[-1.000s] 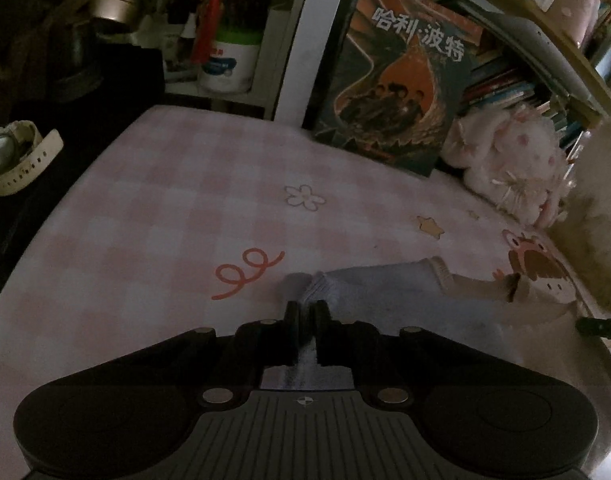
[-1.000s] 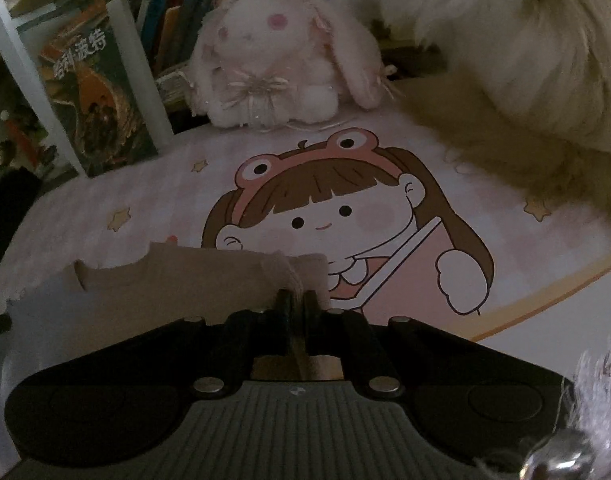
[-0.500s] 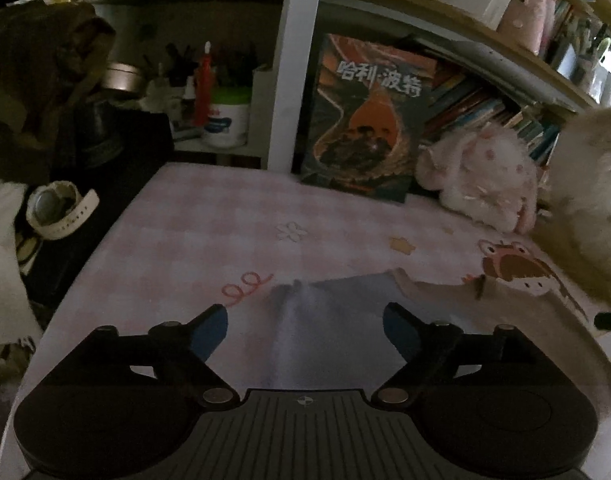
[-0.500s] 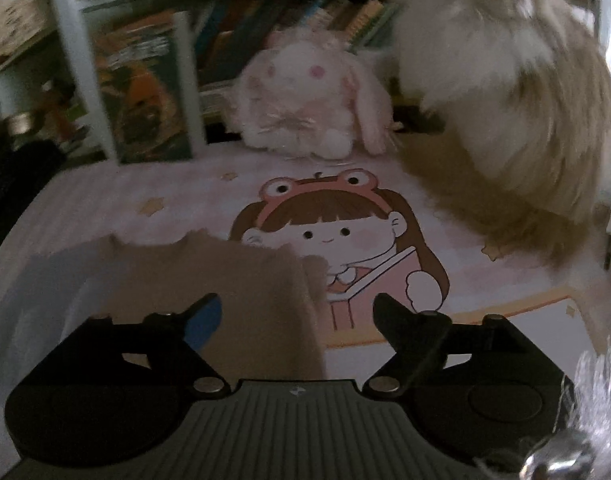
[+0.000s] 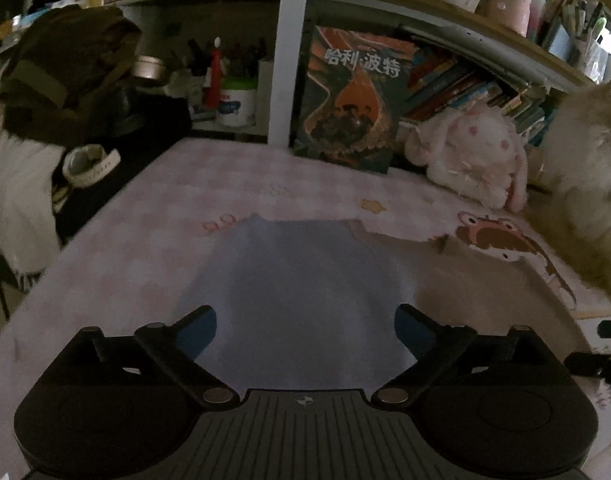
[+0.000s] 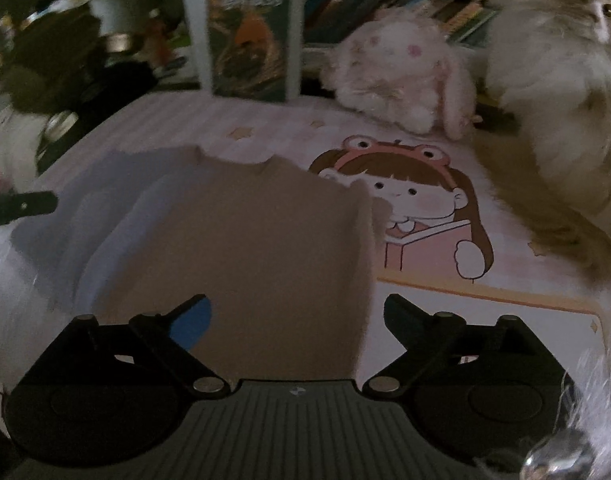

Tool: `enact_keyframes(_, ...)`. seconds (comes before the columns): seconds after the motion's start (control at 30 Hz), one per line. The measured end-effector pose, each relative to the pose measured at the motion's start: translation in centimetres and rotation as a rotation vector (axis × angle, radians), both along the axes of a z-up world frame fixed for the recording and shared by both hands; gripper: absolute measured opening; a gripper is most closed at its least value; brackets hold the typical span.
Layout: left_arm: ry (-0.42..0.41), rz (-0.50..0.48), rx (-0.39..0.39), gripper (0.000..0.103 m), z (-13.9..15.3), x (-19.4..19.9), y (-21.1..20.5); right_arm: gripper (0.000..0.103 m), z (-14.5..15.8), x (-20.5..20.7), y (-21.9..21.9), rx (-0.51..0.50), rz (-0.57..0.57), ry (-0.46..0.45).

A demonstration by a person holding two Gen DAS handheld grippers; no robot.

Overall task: Fold clothes
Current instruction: 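Open both tools and lift them away from the folded sweater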

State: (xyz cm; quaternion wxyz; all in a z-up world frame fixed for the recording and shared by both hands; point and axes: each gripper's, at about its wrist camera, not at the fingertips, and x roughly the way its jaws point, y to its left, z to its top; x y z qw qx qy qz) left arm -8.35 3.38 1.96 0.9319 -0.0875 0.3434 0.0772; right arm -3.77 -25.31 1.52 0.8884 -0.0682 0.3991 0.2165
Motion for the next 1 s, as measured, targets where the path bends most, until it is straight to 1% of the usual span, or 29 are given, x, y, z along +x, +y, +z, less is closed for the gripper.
enact_keyframes(0.17, 0.066, 0.020, 0.036, 0.100, -0.4, -1.5, -4.3, 0.099, -0.5, -1.6, -1.3, -0.024, 0.105, -0.004)
enact_keyframes(0.33, 0.081, 0.039, 0.041, 0.100, -0.8, -3.7, -7.6, 0.099, -1.2, -3.2, -2.7, -0.050, 0.203, -0.007)
enact_keyframes(0.4, 0.083, 0.063, 0.050, 0.100, -0.9, -4.6, -8.6, 0.099, -1.4, -3.7, -3.2, -0.051, 0.228, -0.003)
enact_keyframes(0.47, 0.090, 0.109, 0.076, 0.100, -0.9, -5.3, -9.3, 0.099, -1.7, -4.1, -3.7, -0.046, 0.244, 0.006)
enact_keyframes(0.53, 0.098, 0.156, 0.098, 0.100, -0.9, -5.8, -9.7, 0.099, -1.8, -4.3, -4.1, -0.037, 0.251, 0.017)
enact_keyframes(0.63, 0.105, 0.205, 0.098, 0.100, -0.8, -6.5, -9.8, 0.100, -2.0, -4.6, -4.4, -0.023, 0.259, 0.025)
enact_keyframes(0.83, 0.120, 0.242, 0.079, 0.100, -0.6, -6.7, -9.4, 0.102, -1.8, -4.4, -4.9, 0.011, 0.222, 0.055)
enact_keyframes(1.0, 0.140, 0.230, 0.016, 0.100, -0.9, -6.2, -7.5, 0.103, -1.9, -4.0, -4.8, -0.006, 0.171, 0.075)
